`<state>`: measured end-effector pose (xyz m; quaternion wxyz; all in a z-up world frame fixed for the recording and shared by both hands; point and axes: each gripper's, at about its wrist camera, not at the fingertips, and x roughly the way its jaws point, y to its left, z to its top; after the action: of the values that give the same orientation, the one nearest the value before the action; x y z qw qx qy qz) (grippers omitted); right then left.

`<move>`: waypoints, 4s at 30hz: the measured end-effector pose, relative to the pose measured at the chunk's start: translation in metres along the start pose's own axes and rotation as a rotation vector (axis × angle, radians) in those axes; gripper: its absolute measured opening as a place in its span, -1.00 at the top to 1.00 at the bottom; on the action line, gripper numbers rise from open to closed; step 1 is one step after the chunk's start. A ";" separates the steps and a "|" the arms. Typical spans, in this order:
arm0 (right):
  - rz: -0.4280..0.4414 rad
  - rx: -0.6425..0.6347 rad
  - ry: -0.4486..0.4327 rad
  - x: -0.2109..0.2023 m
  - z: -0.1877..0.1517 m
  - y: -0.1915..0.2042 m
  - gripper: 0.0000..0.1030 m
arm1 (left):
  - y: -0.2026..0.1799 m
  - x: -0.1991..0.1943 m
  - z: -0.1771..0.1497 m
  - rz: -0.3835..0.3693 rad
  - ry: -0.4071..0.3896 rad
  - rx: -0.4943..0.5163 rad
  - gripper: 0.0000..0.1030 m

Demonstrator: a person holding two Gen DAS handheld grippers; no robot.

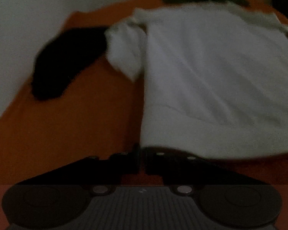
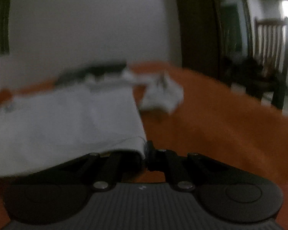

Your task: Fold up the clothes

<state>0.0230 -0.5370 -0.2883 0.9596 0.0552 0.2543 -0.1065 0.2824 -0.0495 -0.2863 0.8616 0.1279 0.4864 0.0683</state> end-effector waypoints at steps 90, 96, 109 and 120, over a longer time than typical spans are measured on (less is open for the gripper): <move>-0.130 -0.234 -0.154 -0.033 -0.022 0.030 0.86 | -0.064 -0.024 -0.053 0.083 -0.386 0.219 0.88; -0.136 -0.196 -0.038 -0.034 -0.035 0.016 0.85 | -0.054 -0.003 -0.076 0.035 -0.279 0.187 0.88; 0.008 -0.019 0.008 -0.085 -0.023 -0.049 0.62 | 0.014 -0.040 -0.094 0.016 -0.247 0.027 0.14; 0.278 -0.157 -0.044 0.029 0.018 0.066 0.79 | -0.145 0.034 0.037 -0.284 -0.506 0.089 -0.99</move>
<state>0.0712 -0.4809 -0.2838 0.9719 0.0123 0.2306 0.0463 0.3307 -0.1863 -0.3372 0.9500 0.1092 0.2717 -0.1087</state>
